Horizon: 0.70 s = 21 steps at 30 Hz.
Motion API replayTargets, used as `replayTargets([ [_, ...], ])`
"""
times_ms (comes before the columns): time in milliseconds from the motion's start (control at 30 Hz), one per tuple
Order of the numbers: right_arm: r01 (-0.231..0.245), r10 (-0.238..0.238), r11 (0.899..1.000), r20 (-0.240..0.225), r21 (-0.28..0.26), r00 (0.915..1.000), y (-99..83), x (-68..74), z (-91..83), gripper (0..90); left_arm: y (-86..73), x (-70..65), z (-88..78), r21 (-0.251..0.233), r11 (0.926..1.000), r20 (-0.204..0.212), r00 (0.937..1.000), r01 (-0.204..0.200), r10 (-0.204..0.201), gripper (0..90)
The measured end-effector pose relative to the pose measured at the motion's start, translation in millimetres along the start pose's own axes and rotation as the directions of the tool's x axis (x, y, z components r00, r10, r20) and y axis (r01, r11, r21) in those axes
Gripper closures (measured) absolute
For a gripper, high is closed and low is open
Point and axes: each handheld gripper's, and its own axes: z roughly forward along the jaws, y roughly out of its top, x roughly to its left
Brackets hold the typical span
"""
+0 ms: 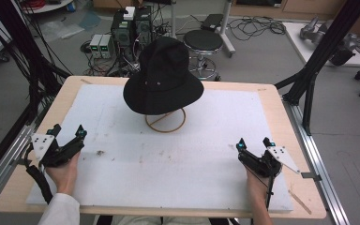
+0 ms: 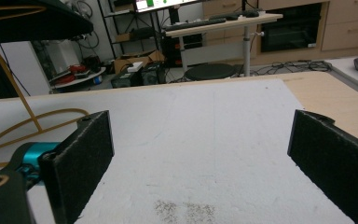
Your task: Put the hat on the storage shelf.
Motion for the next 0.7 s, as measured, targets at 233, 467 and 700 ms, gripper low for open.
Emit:
replayTargets([
  [233, -0.011, 0.011, 1.0, 0.004, 0.002, 0.9999, -0.4, -1.6, 0.2, 6.0, 0.3, 0.9, -0.5, -0.003, 0.9999, -0.001, 0.9999, 0.011, -0.011, 21.5],
  [467, -0.012, 0.012, 1.0, 0.003, 0.004, 0.9999, -0.6, -1.9, 0.8, 6.0, -1.0, 2.0, 0.3, 0.002, 0.9998, 0.0, 0.9998, 0.019, -0.019, 21.8],
  [700, -0.008, 0.008, 1.0, -0.002, 0.01, 1.0, -0.9, -1.6, 1.5, 6.0, -1.7, 0.1, 0.6, 0.007, 0.9998, 0.008, 0.9998, 0.019, -0.02, 22.2],
])
